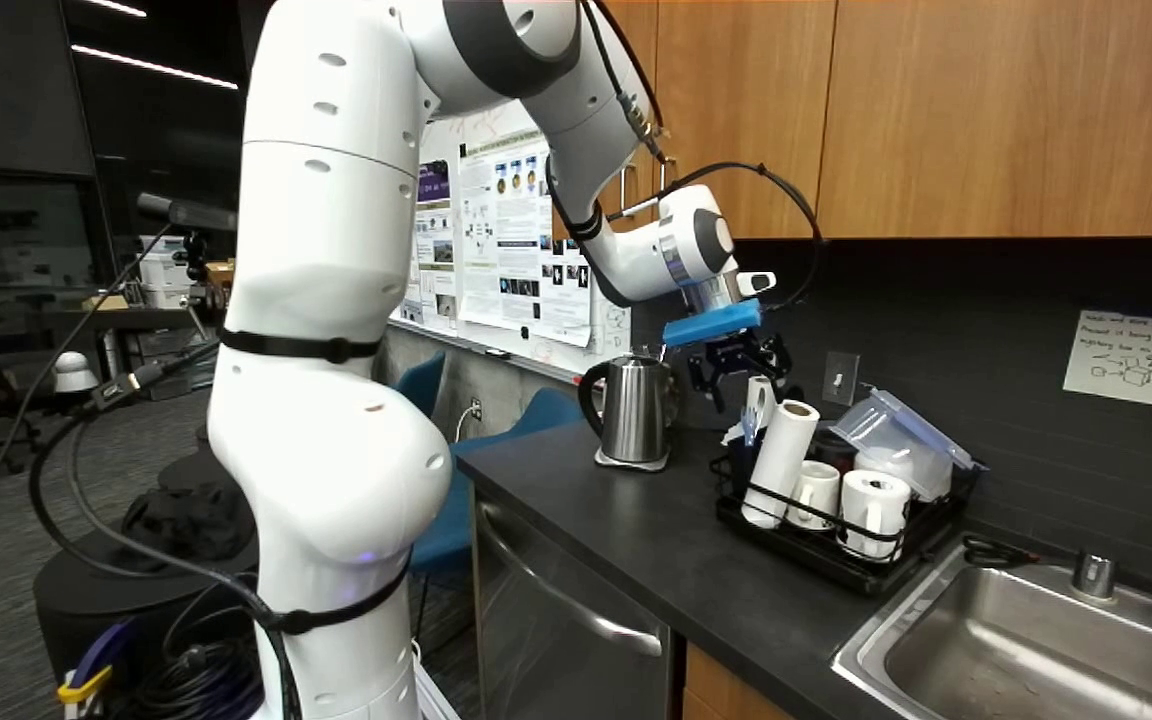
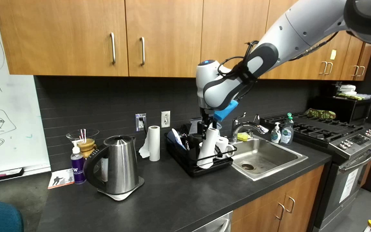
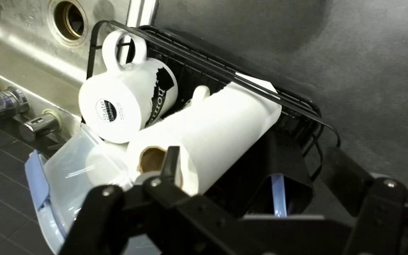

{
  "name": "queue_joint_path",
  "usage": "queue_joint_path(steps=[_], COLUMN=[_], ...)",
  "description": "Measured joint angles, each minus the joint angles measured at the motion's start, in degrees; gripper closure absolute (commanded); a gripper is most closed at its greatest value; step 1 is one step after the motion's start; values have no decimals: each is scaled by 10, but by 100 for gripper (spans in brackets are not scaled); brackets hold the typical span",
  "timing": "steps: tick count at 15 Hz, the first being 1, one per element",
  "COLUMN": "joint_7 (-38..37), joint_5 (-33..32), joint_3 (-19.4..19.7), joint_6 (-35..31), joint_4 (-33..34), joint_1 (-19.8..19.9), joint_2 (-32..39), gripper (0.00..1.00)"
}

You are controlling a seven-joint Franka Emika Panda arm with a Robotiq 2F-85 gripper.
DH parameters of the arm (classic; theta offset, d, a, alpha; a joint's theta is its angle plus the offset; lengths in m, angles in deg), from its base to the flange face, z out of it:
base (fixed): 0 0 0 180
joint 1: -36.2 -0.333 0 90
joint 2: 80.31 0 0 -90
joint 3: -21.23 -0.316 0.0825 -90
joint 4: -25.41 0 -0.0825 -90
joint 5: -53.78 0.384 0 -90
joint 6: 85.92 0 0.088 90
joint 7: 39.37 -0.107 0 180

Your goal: Put the tissue roll on the counter

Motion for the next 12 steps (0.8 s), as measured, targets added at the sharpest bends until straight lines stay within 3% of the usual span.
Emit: queue_joint_path(steps=[12], joint_7=[35], joint_5=[9], joint_3=[-2], joint_6=[25], joint_4=[0], joint_1=[-1], joint_2=[-2], gripper=[0])
